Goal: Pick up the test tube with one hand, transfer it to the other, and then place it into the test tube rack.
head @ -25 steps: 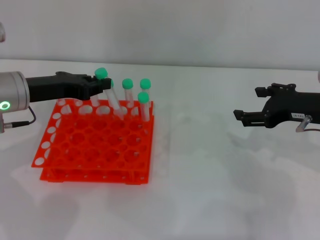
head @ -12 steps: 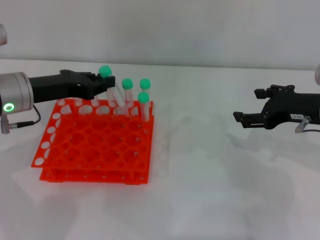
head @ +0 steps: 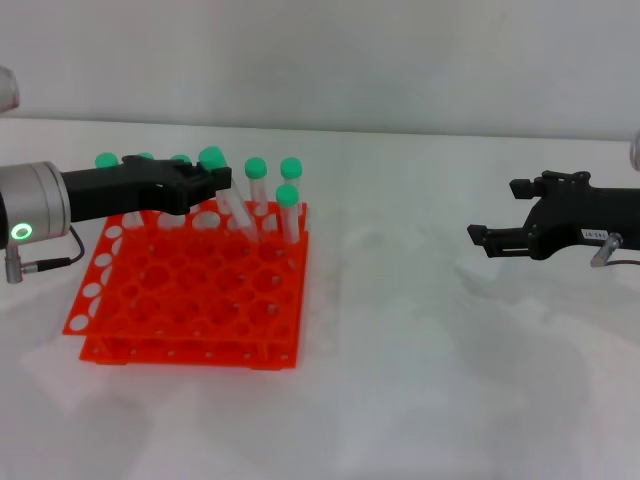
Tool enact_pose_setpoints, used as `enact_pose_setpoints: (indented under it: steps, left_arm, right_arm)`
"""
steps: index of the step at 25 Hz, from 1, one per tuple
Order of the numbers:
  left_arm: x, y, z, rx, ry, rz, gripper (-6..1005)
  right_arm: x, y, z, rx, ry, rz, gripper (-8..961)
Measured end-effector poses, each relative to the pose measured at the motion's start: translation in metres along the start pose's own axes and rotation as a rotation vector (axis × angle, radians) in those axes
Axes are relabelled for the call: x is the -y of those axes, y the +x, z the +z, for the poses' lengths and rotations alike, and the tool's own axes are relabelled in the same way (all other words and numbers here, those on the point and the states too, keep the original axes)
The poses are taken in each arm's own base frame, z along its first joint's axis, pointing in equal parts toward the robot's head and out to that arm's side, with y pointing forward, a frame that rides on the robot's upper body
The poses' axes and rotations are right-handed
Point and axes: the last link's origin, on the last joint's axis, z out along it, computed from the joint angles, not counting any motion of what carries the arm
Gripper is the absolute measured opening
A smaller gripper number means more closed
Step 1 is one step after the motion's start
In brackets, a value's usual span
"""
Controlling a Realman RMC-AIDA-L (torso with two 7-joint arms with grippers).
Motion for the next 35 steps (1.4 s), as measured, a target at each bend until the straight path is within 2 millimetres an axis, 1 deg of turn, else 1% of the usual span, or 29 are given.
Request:
enact_pose_setpoints:
  steps: [5,8,12,20,25,27,30,33,35]
  left_arm:
    - [0.000,-0.005,-0.001,0.003,0.003,-0.008,209]
    - [-0.002,-0.012,0.007,0.005,-0.009,-0.003,210]
    - [-0.003,-0.017,0.011,0.014,-0.007,0.002,210]
    - [-0.005,-0.016,0.010,-0.009,-0.018,-0.012,212]
    - [-0.006,-0.018,0.001,-0.014,-0.031,-0.016,392]
    - [-0.006,-0.021,-0.007,-0.024,-0.040,-0.019,475]
    - [-0.012,-0.025,-0.029,-0.104,-0.081,-0.021,617]
    - [-0.020,-0.037,-0.062,-0.245,-0.099,0.024,729]
    - [-0.023,-0.051,-0.088,-0.348,-0.058,0.072,728]
  right_arm:
    - [0.000,0.002,0.000,-0.008,0.003,-0.004,857]
    - [0.000,0.002,0.000,-0.009,0.002,-0.004,857]
    - [-0.001,0.003,0.001,-0.012,0.000,-0.004,857]
    - [-0.002,0.006,0.000,-0.019,-0.007,-0.001,857]
    - [-0.002,0.008,-0.002,-0.021,-0.009,0.004,857]
    - [-0.003,0.008,-0.002,-0.023,-0.012,0.003,857]
    - [-0.003,0.011,-0.005,-0.024,-0.008,0.004,857]
    - [-0.003,0.013,-0.007,-0.020,-0.003,0.005,857]
    - [-0.002,0.013,-0.009,-0.012,0.004,0.007,857]
